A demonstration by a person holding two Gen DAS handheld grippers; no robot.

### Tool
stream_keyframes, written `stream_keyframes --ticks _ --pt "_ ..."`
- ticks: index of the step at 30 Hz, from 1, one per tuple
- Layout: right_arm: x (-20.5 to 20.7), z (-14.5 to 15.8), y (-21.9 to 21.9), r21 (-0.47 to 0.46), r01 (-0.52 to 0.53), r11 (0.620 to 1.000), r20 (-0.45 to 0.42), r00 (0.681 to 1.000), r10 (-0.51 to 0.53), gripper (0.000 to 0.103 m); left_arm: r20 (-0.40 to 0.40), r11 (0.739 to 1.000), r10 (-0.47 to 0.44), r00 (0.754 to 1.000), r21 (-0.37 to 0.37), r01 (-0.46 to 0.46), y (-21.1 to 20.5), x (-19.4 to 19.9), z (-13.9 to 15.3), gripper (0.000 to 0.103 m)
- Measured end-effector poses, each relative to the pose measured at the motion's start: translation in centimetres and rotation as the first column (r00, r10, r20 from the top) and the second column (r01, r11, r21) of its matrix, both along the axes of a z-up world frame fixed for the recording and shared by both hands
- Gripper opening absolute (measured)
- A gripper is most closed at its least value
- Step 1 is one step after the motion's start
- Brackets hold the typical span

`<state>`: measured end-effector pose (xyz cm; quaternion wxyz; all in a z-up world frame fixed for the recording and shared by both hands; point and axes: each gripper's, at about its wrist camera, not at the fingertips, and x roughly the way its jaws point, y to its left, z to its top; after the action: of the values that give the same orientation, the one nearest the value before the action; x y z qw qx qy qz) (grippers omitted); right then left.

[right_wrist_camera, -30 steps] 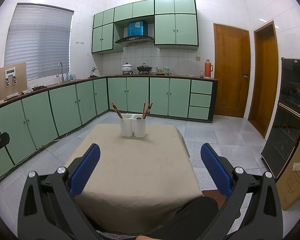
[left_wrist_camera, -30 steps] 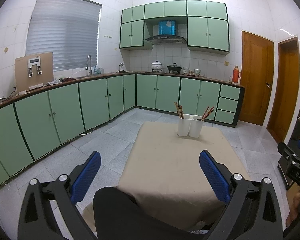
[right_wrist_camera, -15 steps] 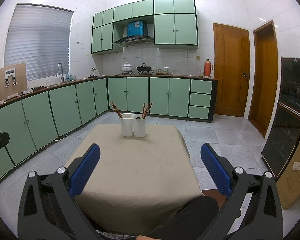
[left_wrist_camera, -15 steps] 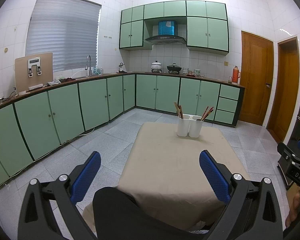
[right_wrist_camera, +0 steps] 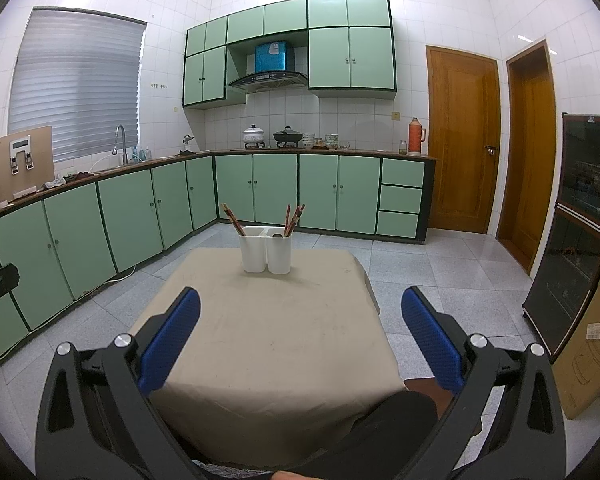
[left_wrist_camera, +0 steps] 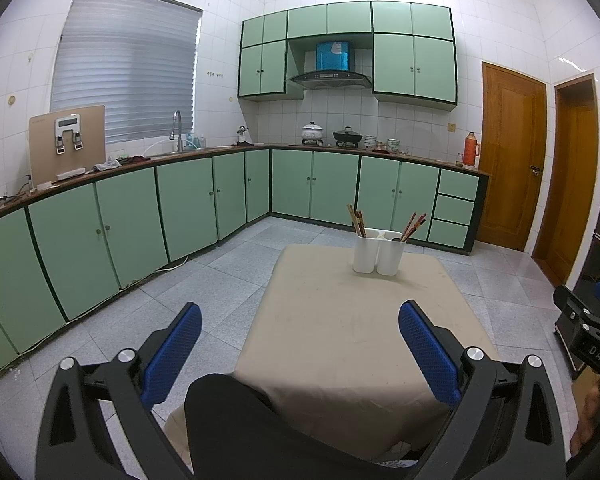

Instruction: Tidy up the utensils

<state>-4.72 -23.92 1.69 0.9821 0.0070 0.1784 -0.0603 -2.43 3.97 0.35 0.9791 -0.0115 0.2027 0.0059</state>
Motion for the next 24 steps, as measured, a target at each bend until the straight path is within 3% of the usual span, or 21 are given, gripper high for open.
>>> stream_keyframes --ticks 24 --pt "-0.09 -0.05 0.13 -0.001 0.0 1.0 0.0 1.0 0.0 0.098 0.001 1.0 0.001 1.0 -0.001 -0.001 -0.03 -0.05 -0.05 0.097"
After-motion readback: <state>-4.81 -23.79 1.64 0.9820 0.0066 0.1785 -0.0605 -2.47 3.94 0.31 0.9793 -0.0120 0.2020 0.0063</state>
